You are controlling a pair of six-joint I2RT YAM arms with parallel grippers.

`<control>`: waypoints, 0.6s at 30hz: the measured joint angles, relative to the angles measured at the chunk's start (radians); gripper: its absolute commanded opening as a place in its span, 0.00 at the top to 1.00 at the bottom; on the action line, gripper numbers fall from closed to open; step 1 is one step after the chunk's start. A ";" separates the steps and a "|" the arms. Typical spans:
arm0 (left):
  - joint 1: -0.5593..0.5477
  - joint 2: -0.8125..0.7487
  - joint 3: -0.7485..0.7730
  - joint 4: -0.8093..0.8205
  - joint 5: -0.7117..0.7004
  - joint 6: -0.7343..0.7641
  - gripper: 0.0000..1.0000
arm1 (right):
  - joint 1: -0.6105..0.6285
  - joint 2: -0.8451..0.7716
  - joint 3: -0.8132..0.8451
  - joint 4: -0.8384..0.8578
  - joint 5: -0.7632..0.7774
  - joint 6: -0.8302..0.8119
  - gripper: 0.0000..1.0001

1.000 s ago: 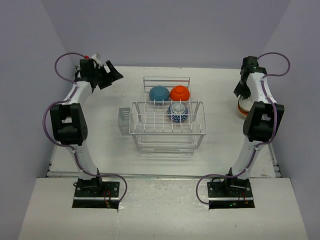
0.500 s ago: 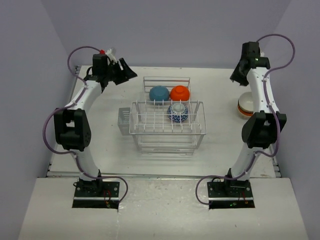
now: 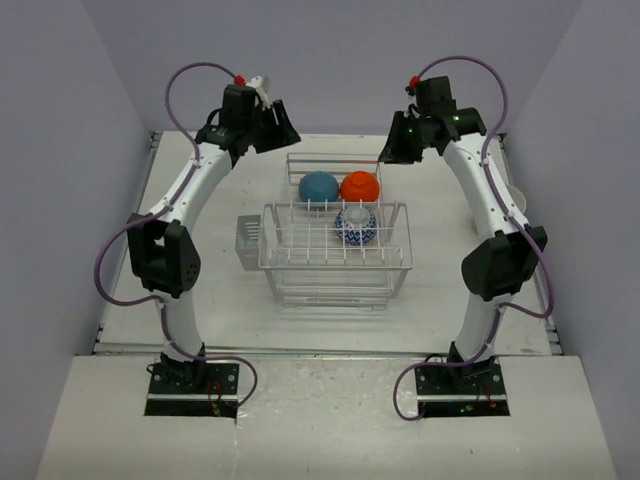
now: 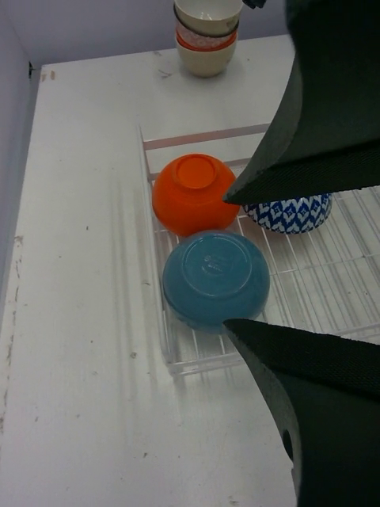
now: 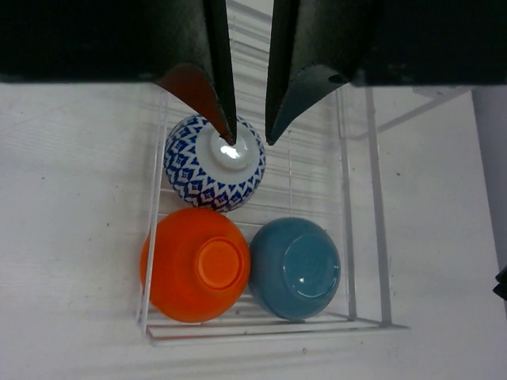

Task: Unload the bowls from the dish rack

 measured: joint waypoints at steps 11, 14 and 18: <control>-0.167 0.202 0.177 -0.147 -0.111 0.011 0.46 | 0.003 0.056 -0.032 0.027 -0.089 -0.011 0.71; -0.178 0.239 0.195 -0.172 -0.122 0.010 0.46 | 0.008 0.107 -0.003 0.028 -0.097 -0.018 0.73; -0.181 0.282 0.243 -0.180 -0.122 0.009 0.44 | 0.014 0.160 0.005 0.034 -0.097 -0.017 0.74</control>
